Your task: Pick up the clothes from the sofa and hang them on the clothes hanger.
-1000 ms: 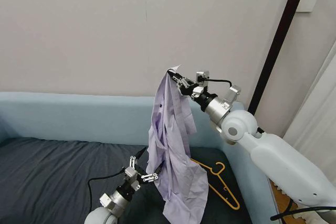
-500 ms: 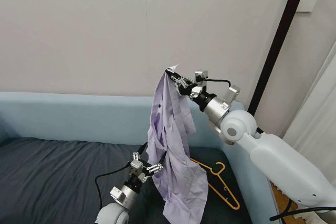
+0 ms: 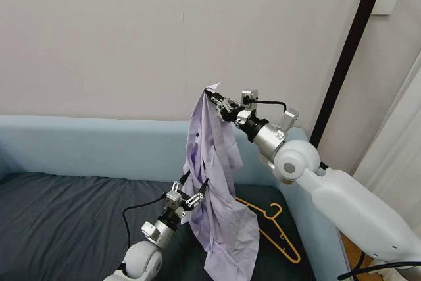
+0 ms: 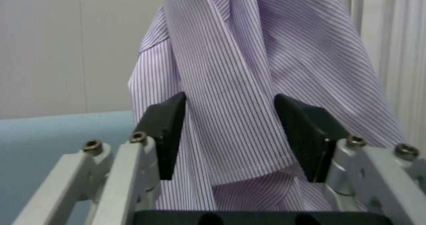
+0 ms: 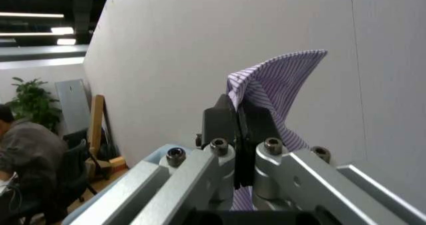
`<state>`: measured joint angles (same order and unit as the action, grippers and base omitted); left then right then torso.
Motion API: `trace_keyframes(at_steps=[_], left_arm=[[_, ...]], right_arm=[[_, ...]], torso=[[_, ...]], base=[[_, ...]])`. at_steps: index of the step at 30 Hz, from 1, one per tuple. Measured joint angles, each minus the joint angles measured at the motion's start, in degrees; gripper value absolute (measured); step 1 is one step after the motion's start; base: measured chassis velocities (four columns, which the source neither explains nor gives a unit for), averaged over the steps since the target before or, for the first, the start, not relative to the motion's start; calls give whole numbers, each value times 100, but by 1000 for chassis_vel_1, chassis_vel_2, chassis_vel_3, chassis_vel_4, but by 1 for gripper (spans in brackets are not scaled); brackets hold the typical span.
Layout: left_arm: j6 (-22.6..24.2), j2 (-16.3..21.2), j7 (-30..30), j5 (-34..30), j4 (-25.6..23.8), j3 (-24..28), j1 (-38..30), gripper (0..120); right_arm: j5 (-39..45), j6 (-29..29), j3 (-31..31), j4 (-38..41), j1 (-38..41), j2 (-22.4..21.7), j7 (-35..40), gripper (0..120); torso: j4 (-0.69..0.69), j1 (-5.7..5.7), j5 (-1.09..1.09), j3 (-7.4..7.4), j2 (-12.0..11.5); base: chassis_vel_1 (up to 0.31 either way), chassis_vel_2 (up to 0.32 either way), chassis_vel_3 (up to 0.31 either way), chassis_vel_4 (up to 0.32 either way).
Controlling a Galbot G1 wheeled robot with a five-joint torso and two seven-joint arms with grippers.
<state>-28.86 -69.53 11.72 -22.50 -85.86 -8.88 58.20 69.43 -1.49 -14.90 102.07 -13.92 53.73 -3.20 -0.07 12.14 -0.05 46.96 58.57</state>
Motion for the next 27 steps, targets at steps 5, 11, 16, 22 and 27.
trace_keyframes(at_steps=[5, 11, 16, 22, 27], left_arm=[[-1, 79, -34, 30, 0, -99, 61, 33], [-5, 234, 9, 22, -42, -246, 151, 11], [-67, 146, 165, 56, 9, -321, 313, 20], [-115, -23, 188, 192, 44, -344, 410, 41], [-146, -85, 189, 267, 58, -384, 452, 60]], right_arm=[[-23, 0, 3, -32, -5, -17, -13, 0], [-22, -2, 48, -16, -5, -98, -33, 0], [3, -2, 100, 7, -3, -168, -35, 0], [15, -1, 107, 52, -13, -227, -41, 0], [16, 1, 108, 87, -37, -227, -42, 0]], torso=[[0, 0, 0, 0, 0], [0, 0, 0, 0, 0], [0, 0, 0, 0, 0], [-1, 0, 0, 0, 0], [0, 0, 0, -1, 0]], base=[[0, 0, 0, 0], [0, 0, 0, 0], [0, 0, 0, 0], [0, 0, 0, 0], [0, 0, 0, 0]])
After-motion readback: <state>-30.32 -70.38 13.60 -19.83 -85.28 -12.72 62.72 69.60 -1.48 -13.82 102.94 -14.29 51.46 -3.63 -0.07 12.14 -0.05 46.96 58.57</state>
